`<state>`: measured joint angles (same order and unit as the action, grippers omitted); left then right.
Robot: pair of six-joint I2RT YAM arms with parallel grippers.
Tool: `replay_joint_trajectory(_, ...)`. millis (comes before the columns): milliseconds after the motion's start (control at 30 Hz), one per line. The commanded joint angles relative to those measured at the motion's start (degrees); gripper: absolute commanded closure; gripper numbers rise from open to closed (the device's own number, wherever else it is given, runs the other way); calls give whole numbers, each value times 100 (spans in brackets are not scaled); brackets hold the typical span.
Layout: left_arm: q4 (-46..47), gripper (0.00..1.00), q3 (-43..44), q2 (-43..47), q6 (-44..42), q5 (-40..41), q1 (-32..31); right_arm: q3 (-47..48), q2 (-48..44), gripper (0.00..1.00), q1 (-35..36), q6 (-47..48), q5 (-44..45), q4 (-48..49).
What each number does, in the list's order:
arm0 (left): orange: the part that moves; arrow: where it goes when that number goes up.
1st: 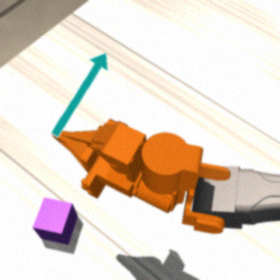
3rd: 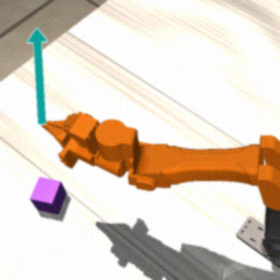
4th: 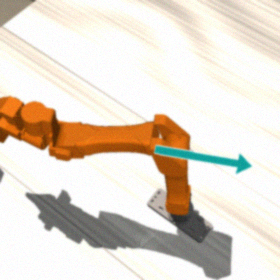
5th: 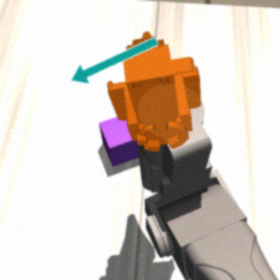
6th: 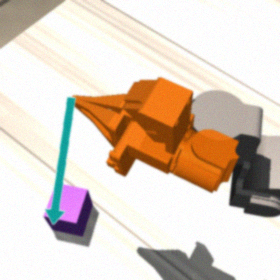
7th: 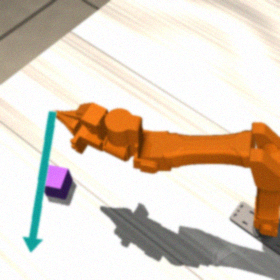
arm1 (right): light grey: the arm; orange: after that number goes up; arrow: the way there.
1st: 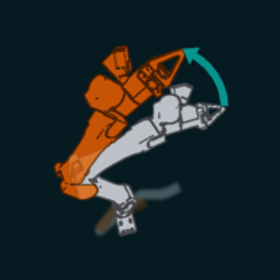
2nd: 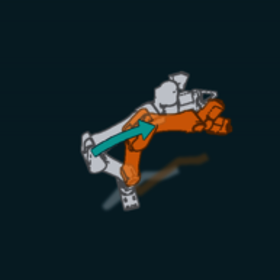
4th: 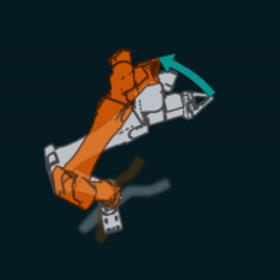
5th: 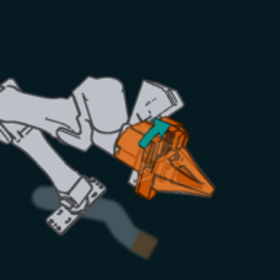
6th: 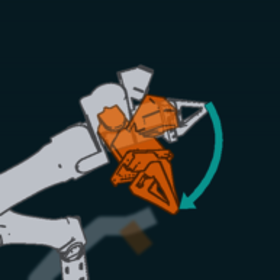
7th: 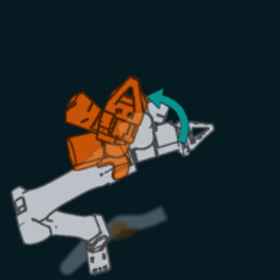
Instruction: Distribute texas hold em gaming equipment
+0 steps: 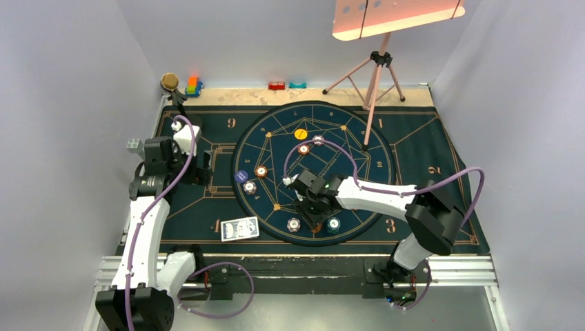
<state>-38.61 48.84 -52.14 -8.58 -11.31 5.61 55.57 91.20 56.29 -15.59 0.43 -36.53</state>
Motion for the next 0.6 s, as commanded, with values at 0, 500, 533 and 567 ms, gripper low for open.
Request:
replay_joint_trajectory(0,160,0,-11,67,-21,-29,42,160,-346,62,-57,-157,-10,-143)
replay_joint_trajectory(500,151,0,-14,77,-33,-38,45,595,-429,79,-2286,-1027,1023,-216)
replay_joint_trajectory(533,148,0,-10,74,-31,-38,44,584,-354,79,-2374,-1057,1064,-169)
replay_joint_trajectory(567,144,0,-19,77,-30,-44,39,578,-308,79,-2442,-1082,1113,-129)
